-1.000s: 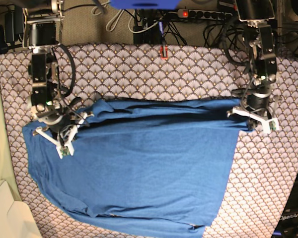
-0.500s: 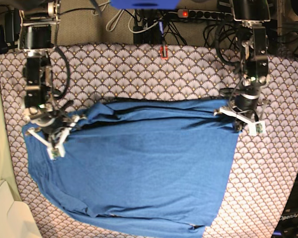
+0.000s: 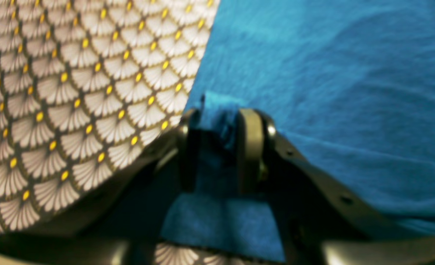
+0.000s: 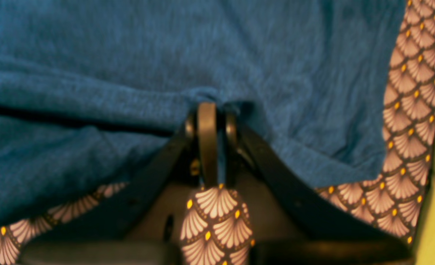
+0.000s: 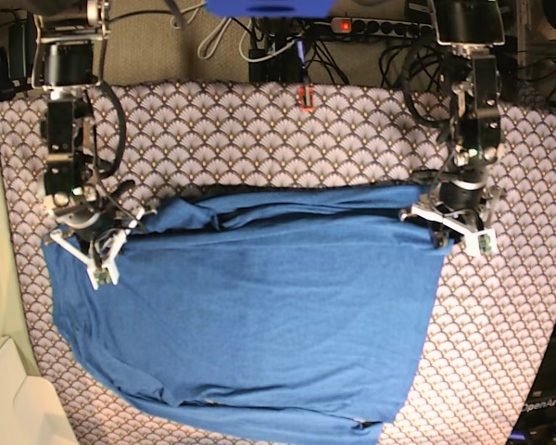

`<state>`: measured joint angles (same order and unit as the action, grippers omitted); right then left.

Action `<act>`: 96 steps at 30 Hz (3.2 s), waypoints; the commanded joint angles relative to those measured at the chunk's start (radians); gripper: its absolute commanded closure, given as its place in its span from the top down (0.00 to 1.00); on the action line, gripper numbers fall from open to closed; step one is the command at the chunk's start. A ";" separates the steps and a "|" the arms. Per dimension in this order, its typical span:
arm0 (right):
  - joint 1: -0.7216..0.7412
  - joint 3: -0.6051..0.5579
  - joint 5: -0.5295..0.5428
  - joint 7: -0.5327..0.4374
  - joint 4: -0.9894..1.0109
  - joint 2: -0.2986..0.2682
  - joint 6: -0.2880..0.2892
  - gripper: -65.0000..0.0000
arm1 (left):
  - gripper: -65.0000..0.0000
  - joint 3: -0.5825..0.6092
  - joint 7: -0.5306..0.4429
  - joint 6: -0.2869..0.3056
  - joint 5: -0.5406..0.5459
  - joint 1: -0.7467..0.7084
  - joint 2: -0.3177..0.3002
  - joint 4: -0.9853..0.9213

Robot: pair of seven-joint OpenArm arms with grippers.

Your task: Fold the T-shirt properly

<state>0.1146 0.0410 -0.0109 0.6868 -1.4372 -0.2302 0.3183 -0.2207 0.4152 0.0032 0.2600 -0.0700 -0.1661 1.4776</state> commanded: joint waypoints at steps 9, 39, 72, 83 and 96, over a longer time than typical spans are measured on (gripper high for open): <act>0.021 0.001 0.004 -0.014 -0.018 -0.010 0.000 0.00 | 0.28 -0.004 -0.026 0.005 0.009 0.091 -0.008 -0.045; -0.118 0.006 0.006 -0.022 -0.184 -0.008 0.000 0.44 | 0.68 -0.065 -0.026 0.008 0.011 -0.083 0.010 -0.044; -0.253 -0.132 0.006 -0.020 -0.316 0.051 0.002 0.44 | 0.05 -0.069 -0.026 0.008 0.009 -0.030 0.027 -0.064; -0.180 -0.132 0.006 -0.023 -0.204 0.053 0.002 0.44 | 0.05 -0.065 -0.026 0.008 0.009 -0.020 0.027 -0.062; -0.141 -0.132 0.006 -0.071 -0.093 0.053 0.002 0.44 | 0.05 -0.067 -0.026 0.008 0.005 -0.015 0.027 -0.062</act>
<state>-0.0380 -0.0948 -0.0105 0.6315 -1.5173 -0.1734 0.3183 -0.2855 0.4114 0.0078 0.2665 -0.0971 -0.1322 1.3949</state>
